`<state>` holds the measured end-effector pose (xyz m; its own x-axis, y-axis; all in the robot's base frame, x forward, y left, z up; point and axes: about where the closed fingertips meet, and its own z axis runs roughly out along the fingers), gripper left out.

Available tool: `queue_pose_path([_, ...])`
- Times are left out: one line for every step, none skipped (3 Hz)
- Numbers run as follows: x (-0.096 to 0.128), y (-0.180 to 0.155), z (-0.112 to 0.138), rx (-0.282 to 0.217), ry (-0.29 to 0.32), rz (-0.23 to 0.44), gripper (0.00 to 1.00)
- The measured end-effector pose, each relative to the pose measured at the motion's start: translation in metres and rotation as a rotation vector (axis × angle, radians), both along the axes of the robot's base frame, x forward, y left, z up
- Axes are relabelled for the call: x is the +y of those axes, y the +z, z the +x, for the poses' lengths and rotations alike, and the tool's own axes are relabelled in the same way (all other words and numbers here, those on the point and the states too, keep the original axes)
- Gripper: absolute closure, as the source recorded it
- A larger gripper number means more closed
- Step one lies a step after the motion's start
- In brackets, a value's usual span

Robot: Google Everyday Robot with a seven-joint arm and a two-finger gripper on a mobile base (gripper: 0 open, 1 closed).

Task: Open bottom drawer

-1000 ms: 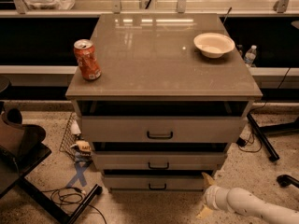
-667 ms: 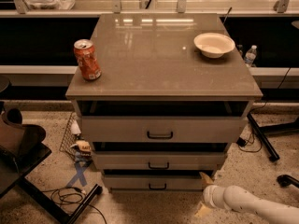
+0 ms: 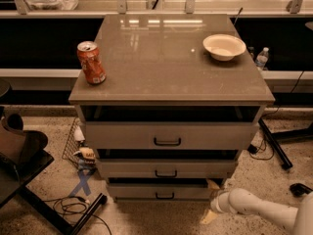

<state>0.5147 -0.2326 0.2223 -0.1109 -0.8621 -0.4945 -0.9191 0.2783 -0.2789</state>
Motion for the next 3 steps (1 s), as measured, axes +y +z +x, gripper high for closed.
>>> queue_pose_path([-0.003, -0.015, 0.010, 0.029, -0.014, 0.004, 0.00])
queue_pose_path([-0.004, -0.026, 0.016, 0.052, -0.015, -0.011, 0.00])
queue_pose_path([-0.003, -0.035, 0.019, 0.077, -0.012, -0.022, 0.00])
